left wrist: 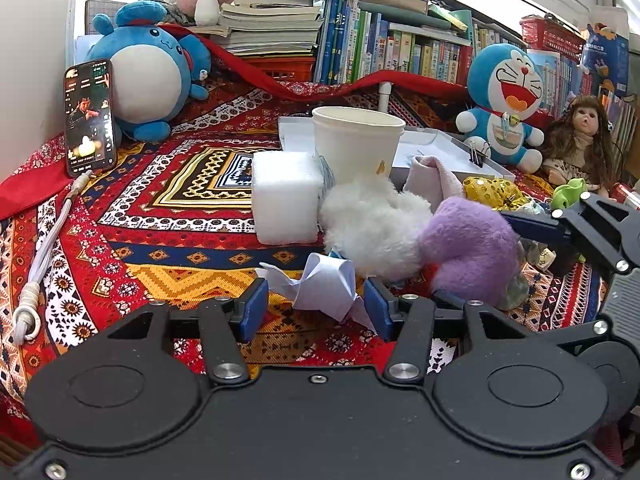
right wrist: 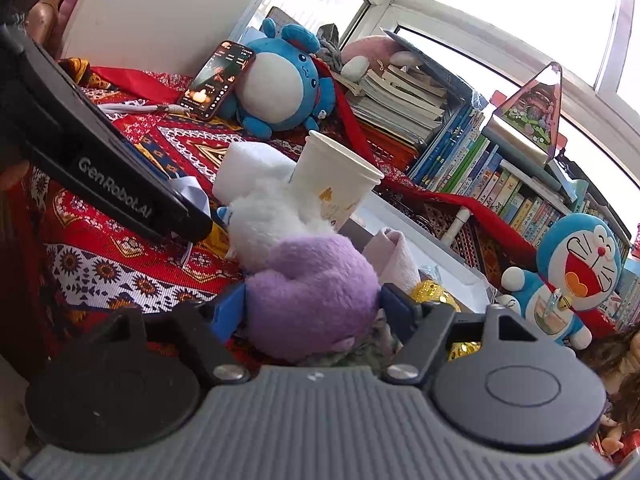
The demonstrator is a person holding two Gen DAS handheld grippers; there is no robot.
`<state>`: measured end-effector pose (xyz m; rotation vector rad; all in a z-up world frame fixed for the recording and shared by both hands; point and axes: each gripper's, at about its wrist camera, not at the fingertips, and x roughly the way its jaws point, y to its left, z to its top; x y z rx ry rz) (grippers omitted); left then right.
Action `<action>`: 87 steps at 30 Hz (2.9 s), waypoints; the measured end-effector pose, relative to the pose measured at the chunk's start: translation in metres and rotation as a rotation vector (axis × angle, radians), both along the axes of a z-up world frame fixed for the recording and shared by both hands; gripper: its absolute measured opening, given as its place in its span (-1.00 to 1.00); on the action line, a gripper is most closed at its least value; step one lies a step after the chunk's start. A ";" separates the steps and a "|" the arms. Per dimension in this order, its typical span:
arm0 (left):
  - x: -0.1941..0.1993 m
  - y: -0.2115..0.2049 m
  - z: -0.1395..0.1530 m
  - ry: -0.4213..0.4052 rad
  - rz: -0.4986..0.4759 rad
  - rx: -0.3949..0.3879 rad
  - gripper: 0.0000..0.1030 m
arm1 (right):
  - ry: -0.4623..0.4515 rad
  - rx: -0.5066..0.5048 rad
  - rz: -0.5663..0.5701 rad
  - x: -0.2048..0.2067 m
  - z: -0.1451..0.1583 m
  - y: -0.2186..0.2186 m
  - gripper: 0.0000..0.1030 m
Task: Organize soft objects
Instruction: 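Grasp the white folded paper with left tool while right tool grasps the lavender plush, then lift the paper in left tool while right tool carries the lavender plush toward the tray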
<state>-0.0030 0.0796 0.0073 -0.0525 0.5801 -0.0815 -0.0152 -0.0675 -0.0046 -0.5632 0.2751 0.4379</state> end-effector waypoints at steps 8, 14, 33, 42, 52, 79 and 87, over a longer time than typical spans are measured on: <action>0.008 -0.008 -0.004 0.001 -0.006 0.024 0.06 | -0.011 0.067 -0.028 0.001 0.012 -0.009 0.44; 0.012 -0.011 -0.008 0.009 -0.009 0.020 0.09 | -0.031 0.106 -0.046 0.003 0.024 -0.017 0.44; 0.004 -0.008 0.019 -0.060 -0.021 0.006 -0.28 | -0.034 0.165 -0.107 0.015 0.034 -0.031 0.44; 0.017 -0.002 0.062 -0.139 -0.035 0.002 -0.28 | -0.031 0.214 -0.172 0.032 0.049 -0.048 0.44; 0.055 0.010 0.096 -0.145 -0.036 -0.053 -0.28 | -0.022 0.264 -0.245 0.055 0.066 -0.070 0.44; 0.206 -0.009 0.145 0.054 -0.154 -0.118 -0.28 | 0.189 0.445 -0.356 0.162 0.112 -0.127 0.44; 0.268 -0.015 0.125 0.235 -0.180 -0.059 -0.27 | 0.351 0.522 -0.388 0.202 0.094 -0.136 0.44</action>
